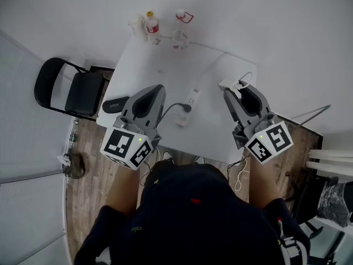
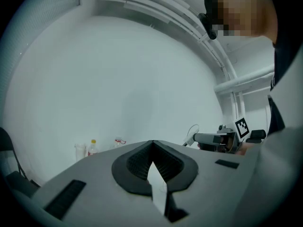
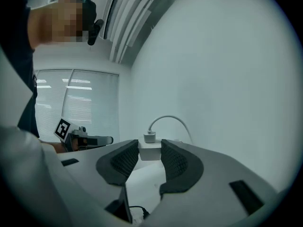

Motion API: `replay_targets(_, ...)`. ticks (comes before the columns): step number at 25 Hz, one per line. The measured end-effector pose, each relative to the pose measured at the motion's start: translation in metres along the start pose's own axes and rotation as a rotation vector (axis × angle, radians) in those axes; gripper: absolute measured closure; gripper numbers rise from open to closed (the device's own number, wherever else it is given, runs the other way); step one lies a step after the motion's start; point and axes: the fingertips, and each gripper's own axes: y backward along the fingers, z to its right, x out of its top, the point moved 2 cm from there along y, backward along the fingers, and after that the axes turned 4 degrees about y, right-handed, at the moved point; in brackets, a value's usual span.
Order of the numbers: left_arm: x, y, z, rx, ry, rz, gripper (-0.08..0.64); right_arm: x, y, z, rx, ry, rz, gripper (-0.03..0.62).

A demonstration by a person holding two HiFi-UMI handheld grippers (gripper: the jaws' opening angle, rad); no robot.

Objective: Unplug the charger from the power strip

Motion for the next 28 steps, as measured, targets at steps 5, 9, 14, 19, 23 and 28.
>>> replay_targets(5, 0.021, 0.009, 0.012, -0.011, -0.042, 0.050, 0.541, 0.020, 0.015, -0.007, -0.027, 0.062, 0.014, 0.437)
replay_targets(9, 0.037, 0.015, 0.021, -0.023, -0.083, 0.084, 0.540, 0.031, 0.023, -0.012, -0.038, 0.087, 0.028, 0.437)
replay_targets(14, 0.049, 0.019, 0.027, -0.030, -0.108, 0.110, 0.540, 0.044, 0.030, -0.017, -0.050, 0.105, 0.050, 0.437)
replay_targets(19, 0.049, 0.021, 0.025, -0.026, -0.107, 0.108, 0.540, 0.049, 0.037, -0.014, -0.080, 0.103, 0.058, 0.437)
replay_targets(23, 0.048, 0.023, 0.026, -0.020, -0.107, 0.107, 0.540, 0.046, 0.044, -0.012, -0.103, 0.101, 0.048, 0.437)
replay_targets(28, 0.043, 0.022, 0.024, -0.020, -0.102, 0.099, 0.540, 0.040, 0.047, -0.003, -0.127, 0.097, 0.039, 0.437)
